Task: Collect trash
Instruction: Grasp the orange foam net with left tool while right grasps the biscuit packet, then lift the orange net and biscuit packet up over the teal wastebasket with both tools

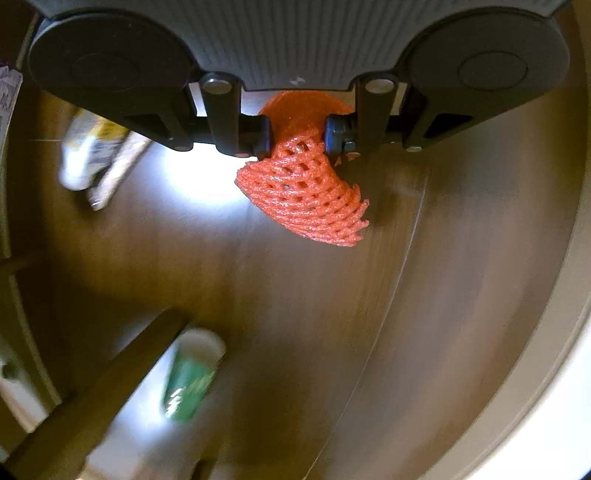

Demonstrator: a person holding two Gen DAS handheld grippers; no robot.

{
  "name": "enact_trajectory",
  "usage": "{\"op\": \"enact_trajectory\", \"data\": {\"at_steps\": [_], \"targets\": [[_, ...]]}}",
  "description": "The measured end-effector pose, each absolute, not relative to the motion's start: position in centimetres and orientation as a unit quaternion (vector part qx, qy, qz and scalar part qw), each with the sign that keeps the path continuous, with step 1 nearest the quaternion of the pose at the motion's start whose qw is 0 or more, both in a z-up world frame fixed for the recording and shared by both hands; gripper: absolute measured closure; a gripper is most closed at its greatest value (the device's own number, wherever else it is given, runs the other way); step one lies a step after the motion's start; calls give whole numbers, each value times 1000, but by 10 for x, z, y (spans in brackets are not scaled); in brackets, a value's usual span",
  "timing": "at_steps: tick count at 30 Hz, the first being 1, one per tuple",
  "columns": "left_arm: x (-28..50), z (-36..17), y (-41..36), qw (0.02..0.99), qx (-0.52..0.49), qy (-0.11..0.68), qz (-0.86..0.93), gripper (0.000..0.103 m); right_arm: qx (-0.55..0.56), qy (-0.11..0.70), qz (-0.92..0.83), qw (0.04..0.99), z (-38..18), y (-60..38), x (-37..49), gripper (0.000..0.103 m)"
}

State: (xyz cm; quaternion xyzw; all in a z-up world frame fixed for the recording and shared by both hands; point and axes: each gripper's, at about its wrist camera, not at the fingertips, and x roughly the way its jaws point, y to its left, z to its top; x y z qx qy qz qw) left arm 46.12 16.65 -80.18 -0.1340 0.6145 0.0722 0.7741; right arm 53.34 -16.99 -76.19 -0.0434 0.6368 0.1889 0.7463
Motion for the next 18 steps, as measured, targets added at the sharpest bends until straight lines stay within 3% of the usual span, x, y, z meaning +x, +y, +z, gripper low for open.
{"op": "enact_trajectory", "data": {"at_steps": [18], "targets": [[494,-536,133,863,-136,485,-26,79,-38,465,300,832,-508,-175,513,70]]}}
